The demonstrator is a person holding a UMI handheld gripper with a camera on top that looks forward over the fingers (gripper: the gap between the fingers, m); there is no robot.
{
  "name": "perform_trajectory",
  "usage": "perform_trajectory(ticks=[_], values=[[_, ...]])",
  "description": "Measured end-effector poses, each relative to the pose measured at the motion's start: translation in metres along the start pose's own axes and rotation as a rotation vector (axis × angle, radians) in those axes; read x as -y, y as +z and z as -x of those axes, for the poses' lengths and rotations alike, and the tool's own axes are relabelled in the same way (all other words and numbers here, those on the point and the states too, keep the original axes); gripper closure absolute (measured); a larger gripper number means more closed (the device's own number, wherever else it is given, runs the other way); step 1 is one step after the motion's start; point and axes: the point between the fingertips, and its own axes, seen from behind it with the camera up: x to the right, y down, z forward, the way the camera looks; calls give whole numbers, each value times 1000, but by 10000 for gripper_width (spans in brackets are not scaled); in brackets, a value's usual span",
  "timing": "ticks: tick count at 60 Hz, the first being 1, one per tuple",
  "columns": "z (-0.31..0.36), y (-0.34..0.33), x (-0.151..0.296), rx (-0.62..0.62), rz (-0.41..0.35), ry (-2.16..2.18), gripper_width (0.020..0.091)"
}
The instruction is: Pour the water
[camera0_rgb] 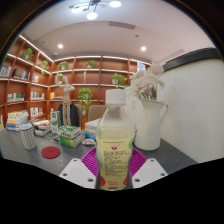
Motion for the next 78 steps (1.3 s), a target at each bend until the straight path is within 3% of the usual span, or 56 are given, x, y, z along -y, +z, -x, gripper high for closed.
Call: perform_trajectory(ticks=[15, 27, 51, 69, 78], values=[[13, 2, 3, 14, 34, -128, 750], [90, 24, 22, 74, 44, -565, 749], [214, 75, 78, 28, -107, -1457, 752], [255, 89, 99, -36, -199, -1915, 741], [274, 93, 109, -104, -279, -2087, 741]])
